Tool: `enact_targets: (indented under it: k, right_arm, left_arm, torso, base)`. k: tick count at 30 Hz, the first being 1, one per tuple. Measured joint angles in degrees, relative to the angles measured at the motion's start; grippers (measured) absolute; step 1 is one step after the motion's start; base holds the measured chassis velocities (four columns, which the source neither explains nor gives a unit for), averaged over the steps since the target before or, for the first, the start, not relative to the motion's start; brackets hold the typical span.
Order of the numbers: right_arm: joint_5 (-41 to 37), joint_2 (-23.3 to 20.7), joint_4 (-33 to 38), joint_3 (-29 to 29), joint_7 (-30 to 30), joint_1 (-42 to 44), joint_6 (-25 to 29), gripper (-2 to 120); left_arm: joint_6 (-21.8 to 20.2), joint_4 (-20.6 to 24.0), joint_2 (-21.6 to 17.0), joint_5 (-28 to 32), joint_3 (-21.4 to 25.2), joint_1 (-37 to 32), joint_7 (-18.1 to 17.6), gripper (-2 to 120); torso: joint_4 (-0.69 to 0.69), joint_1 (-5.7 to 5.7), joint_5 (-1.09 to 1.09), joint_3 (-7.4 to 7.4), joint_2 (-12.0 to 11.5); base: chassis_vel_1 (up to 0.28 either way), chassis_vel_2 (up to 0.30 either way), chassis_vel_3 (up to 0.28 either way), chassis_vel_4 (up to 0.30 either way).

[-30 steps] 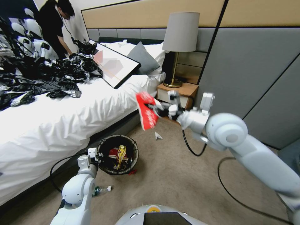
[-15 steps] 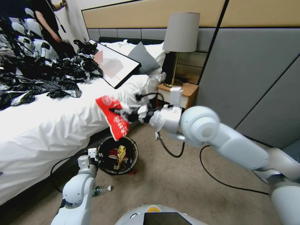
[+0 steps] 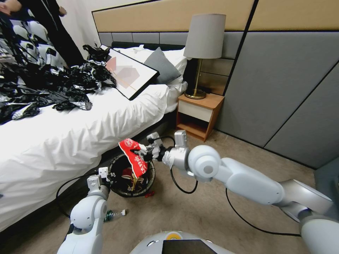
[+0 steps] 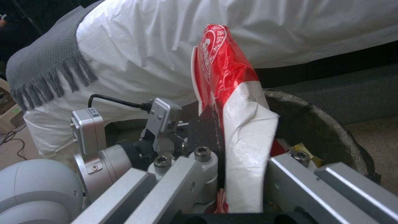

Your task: Pick up the trash bin, then pick up the garbage from the floor and place it into the trash bin.

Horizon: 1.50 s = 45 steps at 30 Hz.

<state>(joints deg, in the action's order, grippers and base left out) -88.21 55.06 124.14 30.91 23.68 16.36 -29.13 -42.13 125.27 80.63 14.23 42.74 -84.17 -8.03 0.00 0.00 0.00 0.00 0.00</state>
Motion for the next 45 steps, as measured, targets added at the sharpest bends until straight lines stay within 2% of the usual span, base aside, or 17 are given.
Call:
enact_targets:
  k: [10,23,26,27,28,29,30,31,34,35,38,39,42,43,45]
  right_arm:
    - [-0.7,1.4,-1.1,0.2,-0.3,-0.3,0.3,0]
    - [0.4,9.7,-7.7,3.5,-0.1,-2.3,0.9,2]
    - [0.4,9.8,-8.1,3.4,0.1,-2.4,1.0,14]
    - [0.4,9.8,-8.1,3.4,0.1,-2.4,1.0,14]
    - [0.4,9.5,-8.2,3.0,0.4,-2.2,1.0,21]
    - [0.5,9.3,-8.3,2.8,0.6,-2.0,1.0,22]
    - [0.6,8.9,-8.5,2.5,1.0,-1.7,1.0,30]
    - [0.6,8.9,-8.5,2.5,1.0,-1.7,1.0,30]
    - [1.3,7.7,-8.6,1.7,1.2,-0.8,0.8,44]
    - [1.3,7.7,-8.6,1.7,1.2,-0.8,0.8,44]
    - [1.5,7.1,-8.5,1.1,1.2,-0.2,0.8,59]
    - [1.5,7.1,-8.5,1.1,1.2,-0.2,0.8,59]
    - [1.4,7.1,-8.1,0.7,1.3,0.0,0.7,73]
    - [1.4,7.1,-8.1,0.7,1.3,0.0,0.7,73]
    - [1.1,7.2,-7.9,0.4,1.4,0.0,0.7,81]
  left_arm:
    - [0.0,-0.8,0.3,0.0,0.0,0.4,0.0,0]
    - [0.0,-1.0,0.6,-0.3,0.1,0.0,0.1,0]
    - [0.0,-0.9,0.5,-0.3,0.2,0.1,0.0,0]
    - [0.0,-0.9,0.5,-0.3,0.2,0.1,0.0,0]
    - [0.0,-0.9,0.5,-0.3,0.2,0.1,0.1,0]
    - [0.0,-0.9,0.5,-0.3,0.2,0.2,0.0,0]
    - [0.0,-0.9,0.5,-0.3,0.2,0.2,0.0,0]
    - [0.0,-0.9,0.5,-0.3,0.2,0.2,0.0,0]
    - [0.0,-0.9,0.6,-0.2,0.2,0.3,0.0,0]
    - [0.0,-0.9,0.6,-0.2,0.2,0.3,0.0,0]
    - [0.0,-1.0,0.4,-0.2,0.2,0.3,0.0,0]
    - [0.0,-1.0,0.4,-0.2,0.2,0.3,0.0,0]
    - [0.0,-1.1,0.4,-0.2,0.2,0.2,0.0,0]
    - [0.0,-1.1,0.4,-0.2,0.2,0.2,0.0,0]
    - [0.0,-1.1,0.3,-0.2,0.2,0.2,0.0,0]
  torso:
    - [-0.01,0.0,0.0,0.0,0.0]
    - [0.01,0.0,-0.01,0.0,0.0]
    - [0.0,0.0,-0.01,0.0,0.0]
    - [0.0,0.0,-0.01,0.0,0.0]
    - [0.0,0.0,0.0,0.0,0.0]
    - [0.0,0.0,0.0,0.0,0.0]
    - [0.0,0.0,0.0,0.0,0.0]
    - [0.0,0.0,0.0,0.0,0.0]
    - [-0.01,0.0,0.0,0.0,0.0]
    - [-0.01,0.0,0.0,0.0,0.0]
    - [-0.01,0.0,0.0,0.0,0.0]
    - [-0.01,0.0,0.0,0.0,0.0]
    - [0.01,0.0,0.0,0.0,0.0]
    - [0.01,0.0,0.0,0.0,0.0]
    - [0.0,-0.01,0.0,0.0,0.0]
  base:
    - [0.0,0.0,0.0,0.0]
    - [0.0,0.0,0.0,0.0]
    - [0.0,0.0,0.0,0.0]
    - [0.0,0.0,0.0,0.0]
    - [0.0,0.0,0.0,0.0]
    - [0.0,0.0,0.0,0.0]
    - [0.0,0.0,0.0,0.0]
    - [0.0,0.0,0.0,0.0]
    - [0.0,0.0,0.0,0.0]
    - [0.0,0.0,0.0,0.0]
    - [0.0,0.0,0.0,0.0]
    - [0.0,0.0,0.0,0.0]
    - [0.0,0.0,0.0,0.0]
    - [0.0,0.0,0.0,0.0]
    - [0.0,0.0,0.0,0.0]
